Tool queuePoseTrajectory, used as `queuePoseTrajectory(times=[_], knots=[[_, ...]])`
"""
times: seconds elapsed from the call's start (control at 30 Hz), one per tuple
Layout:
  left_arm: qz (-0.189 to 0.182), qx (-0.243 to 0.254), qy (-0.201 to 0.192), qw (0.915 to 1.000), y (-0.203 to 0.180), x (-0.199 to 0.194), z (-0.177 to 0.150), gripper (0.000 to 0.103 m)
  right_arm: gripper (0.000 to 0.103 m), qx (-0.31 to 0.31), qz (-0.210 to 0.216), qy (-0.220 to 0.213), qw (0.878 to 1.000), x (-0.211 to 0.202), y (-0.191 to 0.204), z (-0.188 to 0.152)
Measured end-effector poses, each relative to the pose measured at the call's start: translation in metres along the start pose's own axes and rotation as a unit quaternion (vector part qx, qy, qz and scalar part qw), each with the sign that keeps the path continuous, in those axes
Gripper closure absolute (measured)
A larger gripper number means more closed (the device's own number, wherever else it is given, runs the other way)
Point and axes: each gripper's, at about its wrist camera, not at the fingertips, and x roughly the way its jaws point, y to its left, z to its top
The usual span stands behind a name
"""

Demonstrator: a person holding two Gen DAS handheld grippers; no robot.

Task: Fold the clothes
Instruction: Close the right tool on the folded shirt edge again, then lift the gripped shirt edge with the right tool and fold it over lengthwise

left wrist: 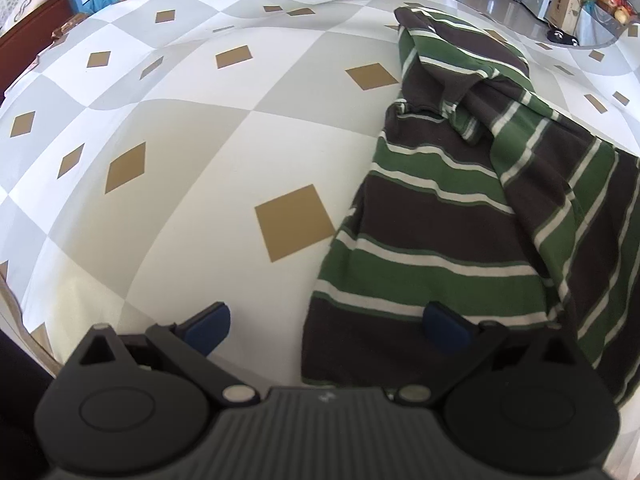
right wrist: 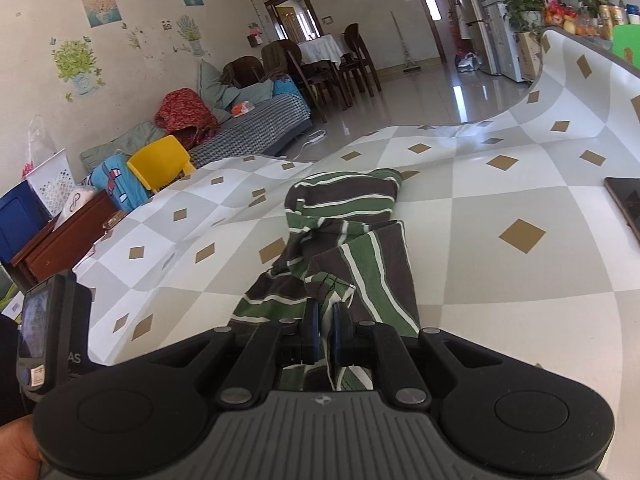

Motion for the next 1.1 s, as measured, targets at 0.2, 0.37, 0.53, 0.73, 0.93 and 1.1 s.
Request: queuePoseTrajectory(times=[0.2,0.37,0.53,0.73,0.93,1.1], knots=[[0.01,-0.035,-0.004,0.9993,0.021,-0.003,0.004,0.0,0.094,-0.03,0.067,0.017,0.997,0.002,0.033,-0.008],[0.021,-0.073,-0.016,0.997,0.043,-0.01,0.008,0.0,0.094,-0.058,0.117,0.036,0.991,0.008,0.059,-0.017],[0.041,-0.107,-0.034,0.9929,0.065,-0.02,0.009,0.0,0.094,-0.089,0.147,0.065,0.983,0.019,0.082,-0.032],[0.051,-0.132,-0.044,0.9889,0.084,-0.026,0.01,0.0,0.094,-0.12,0.163,0.106,0.973,0.036,0.1,-0.052],[0.052,-0.136,-0.04,0.9885,0.09,-0.024,0.009,0.0,0.094,-0.166,0.162,0.163,0.959,0.049,0.11,-0.075],[0.046,-0.134,-0.033,0.9893,0.088,-0.021,0.008,0.0,0.094,-0.189,0.148,0.204,0.949,0.055,0.107,-0.089]])
